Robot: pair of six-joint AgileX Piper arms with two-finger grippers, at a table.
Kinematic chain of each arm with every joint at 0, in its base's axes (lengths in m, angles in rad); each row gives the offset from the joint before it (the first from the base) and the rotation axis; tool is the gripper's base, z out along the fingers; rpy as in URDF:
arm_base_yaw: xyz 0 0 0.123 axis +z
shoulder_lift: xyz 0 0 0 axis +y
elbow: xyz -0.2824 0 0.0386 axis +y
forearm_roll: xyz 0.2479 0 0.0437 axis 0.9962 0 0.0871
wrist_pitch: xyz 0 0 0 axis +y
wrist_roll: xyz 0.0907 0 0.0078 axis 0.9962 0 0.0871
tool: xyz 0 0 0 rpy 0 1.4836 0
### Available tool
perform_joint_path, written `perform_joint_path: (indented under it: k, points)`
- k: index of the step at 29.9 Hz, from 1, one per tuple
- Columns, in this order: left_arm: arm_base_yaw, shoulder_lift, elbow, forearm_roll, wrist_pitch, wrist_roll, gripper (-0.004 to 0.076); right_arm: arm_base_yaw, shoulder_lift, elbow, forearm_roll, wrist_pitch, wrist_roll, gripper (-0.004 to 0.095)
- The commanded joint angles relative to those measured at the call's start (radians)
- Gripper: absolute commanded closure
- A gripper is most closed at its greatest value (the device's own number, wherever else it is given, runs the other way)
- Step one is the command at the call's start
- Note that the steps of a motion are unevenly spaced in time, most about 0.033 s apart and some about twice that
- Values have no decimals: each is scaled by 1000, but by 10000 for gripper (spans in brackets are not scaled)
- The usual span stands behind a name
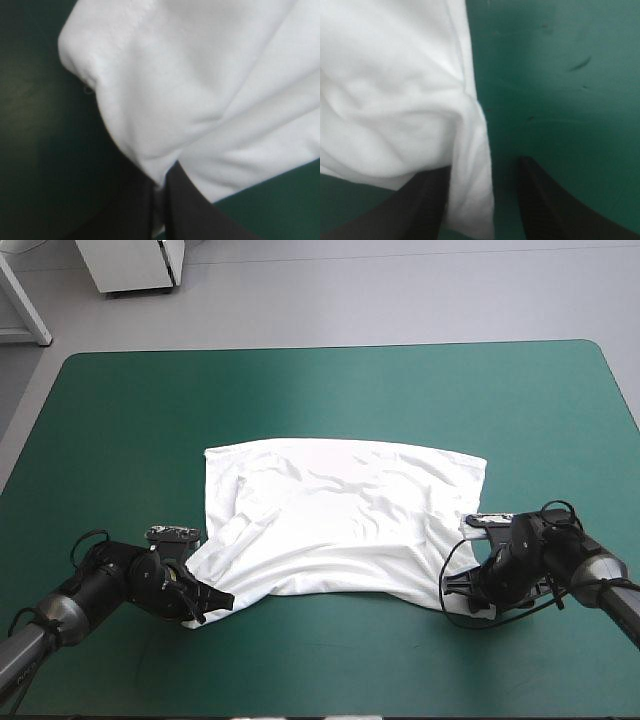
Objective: Fold the cloth
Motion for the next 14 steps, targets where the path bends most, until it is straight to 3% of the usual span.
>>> perform_joint_path:
  k: [1,3,5,14]
  points:
    - [-2,22,30,-36,-19,1,733,-1,10,29,89,-44,-17,579]
    - [-2,22,30,-47,-19,10,733,-1,11,31,100,-35,-36,701]
    - [-2,22,26,-53,-19,14,733,-1,6,24,103,-24,-45,908]
    - [-2,12,-111,-49,57,24,733,-1,-54,-121,87,83,-34,927]
